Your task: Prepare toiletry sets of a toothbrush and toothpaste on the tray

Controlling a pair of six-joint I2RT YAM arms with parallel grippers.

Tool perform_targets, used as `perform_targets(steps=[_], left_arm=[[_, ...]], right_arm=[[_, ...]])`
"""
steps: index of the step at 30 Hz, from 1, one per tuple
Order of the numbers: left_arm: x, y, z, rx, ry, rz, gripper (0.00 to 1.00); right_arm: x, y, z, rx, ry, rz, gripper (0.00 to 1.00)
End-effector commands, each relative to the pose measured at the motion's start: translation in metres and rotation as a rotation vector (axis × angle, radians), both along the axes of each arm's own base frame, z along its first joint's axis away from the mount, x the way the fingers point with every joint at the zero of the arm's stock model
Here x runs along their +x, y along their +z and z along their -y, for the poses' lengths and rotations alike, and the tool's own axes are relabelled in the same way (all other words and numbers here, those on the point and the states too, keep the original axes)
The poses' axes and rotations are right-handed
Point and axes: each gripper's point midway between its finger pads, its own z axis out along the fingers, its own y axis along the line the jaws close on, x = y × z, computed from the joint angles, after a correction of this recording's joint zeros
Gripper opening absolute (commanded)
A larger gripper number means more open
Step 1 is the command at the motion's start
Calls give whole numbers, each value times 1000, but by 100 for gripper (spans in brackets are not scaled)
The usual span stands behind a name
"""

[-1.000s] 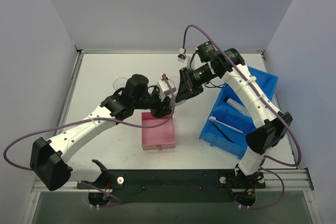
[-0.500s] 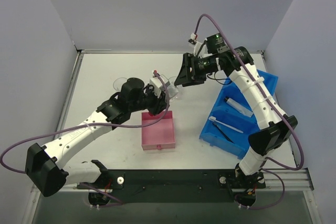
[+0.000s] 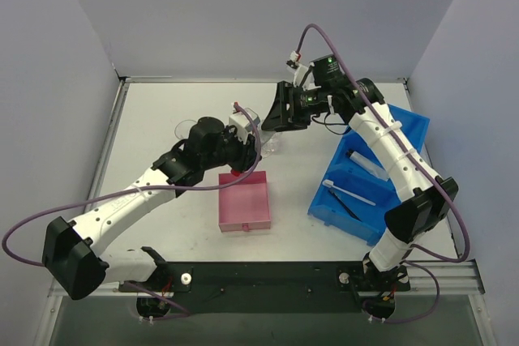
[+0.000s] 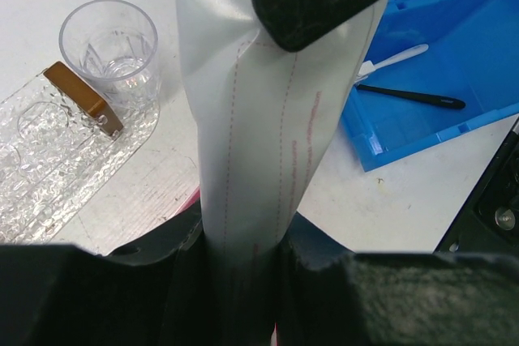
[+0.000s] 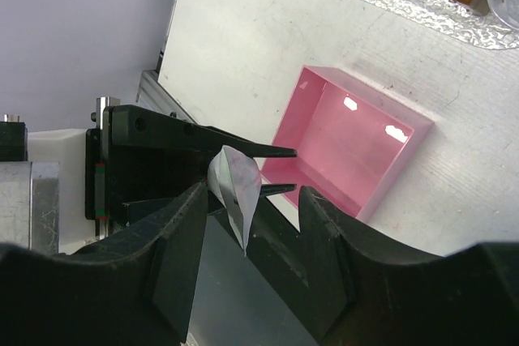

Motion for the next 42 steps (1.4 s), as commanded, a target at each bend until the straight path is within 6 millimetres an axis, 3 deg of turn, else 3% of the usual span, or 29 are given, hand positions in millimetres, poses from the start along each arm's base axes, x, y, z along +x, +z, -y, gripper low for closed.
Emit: perform_targets(steps=[1, 4, 10, 22, 25, 27, 29, 31, 38, 42], left_arm=[[14, 43, 8, -97, 19, 74, 35], [15, 42, 9, -99, 18, 73, 35], [18, 43, 10, -104, 17, 81, 36], [16, 46, 11, -120, 0, 102, 36], [16, 44, 10, -117, 0, 96, 36], [16, 44, 9, -113, 6, 93, 38], [17, 45, 6, -117, 20, 89, 52], [22, 43, -1, -113, 57, 78, 71], [36, 46, -47, -178, 162, -1, 77], [39, 36, -78, -148, 277, -57, 78]], right_arm=[[-8, 14, -8, 59, 38, 18, 44], [-8, 13, -11, 67, 44, 14, 42], [-5, 10, -16, 73, 62, 2, 28], [-1, 4, -20, 76, 81, -16, 27], [0, 4, -18, 71, 71, -11, 8], [0, 5, -18, 68, 67, -2, 2], [0, 8, -16, 64, 58, 12, 0], [4, 8, -14, 49, 34, 32, 0], [25, 21, 10, -50, -97, 196, 0], [41, 31, 19, -105, -149, 289, 0]])
